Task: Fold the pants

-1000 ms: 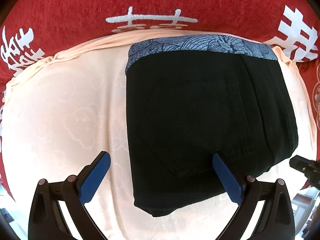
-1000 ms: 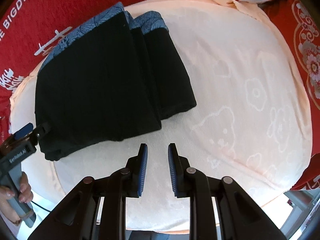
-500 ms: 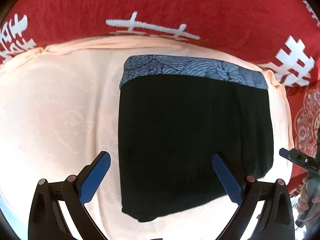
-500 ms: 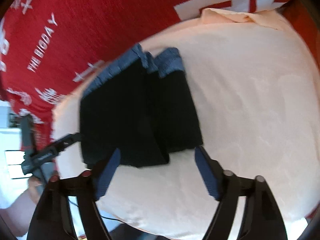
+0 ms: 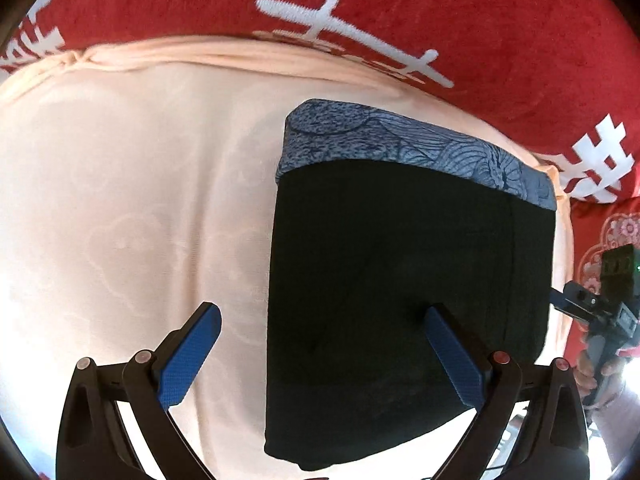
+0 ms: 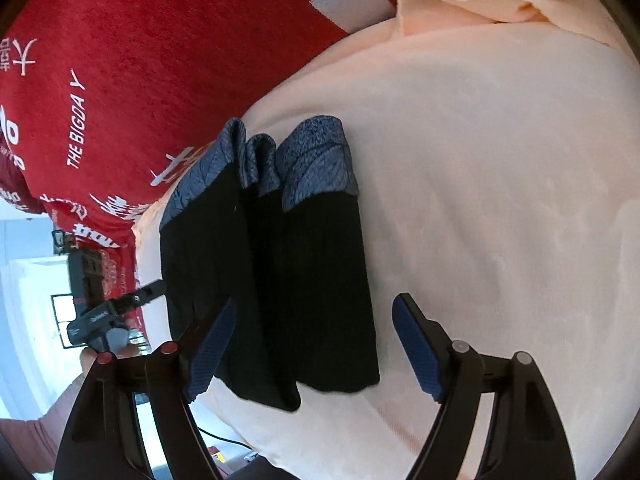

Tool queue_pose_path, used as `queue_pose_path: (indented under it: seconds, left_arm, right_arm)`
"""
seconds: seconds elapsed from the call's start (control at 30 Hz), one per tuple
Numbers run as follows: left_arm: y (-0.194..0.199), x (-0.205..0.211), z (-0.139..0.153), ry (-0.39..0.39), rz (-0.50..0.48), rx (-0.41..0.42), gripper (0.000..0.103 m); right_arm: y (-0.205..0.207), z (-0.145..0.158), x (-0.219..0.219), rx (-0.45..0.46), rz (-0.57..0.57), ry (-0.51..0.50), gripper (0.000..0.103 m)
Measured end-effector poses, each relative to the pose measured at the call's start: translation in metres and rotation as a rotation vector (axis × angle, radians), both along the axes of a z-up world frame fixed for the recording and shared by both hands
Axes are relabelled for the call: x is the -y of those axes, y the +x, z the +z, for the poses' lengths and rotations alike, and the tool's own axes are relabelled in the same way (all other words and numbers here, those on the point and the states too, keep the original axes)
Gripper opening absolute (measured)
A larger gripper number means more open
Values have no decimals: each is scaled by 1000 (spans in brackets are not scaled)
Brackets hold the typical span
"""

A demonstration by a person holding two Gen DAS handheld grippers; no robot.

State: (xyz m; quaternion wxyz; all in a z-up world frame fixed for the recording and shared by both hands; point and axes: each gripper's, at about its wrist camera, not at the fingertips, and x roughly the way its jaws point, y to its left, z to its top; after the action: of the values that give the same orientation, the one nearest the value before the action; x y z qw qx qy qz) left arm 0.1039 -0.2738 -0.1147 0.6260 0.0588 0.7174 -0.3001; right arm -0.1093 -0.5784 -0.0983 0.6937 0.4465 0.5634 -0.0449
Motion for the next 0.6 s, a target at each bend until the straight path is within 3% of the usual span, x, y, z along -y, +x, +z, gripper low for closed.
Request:
queue_pose_path:
  seconds: [0.07, 0.33, 0.6]
  left_arm:
    - [4, -2, -6, -60, 18, -55, 102]
    - [6, 18, -23, -119, -60, -73, 102]
    - [10, 26, -36, -149, -17, -102, 103]
  right_arm:
    - [2, -2, 3, 24, 3, 27, 83]
    - [25, -21, 2, 42, 127, 84, 87]
    - [40, -35, 0, 73, 175, 129, 87]
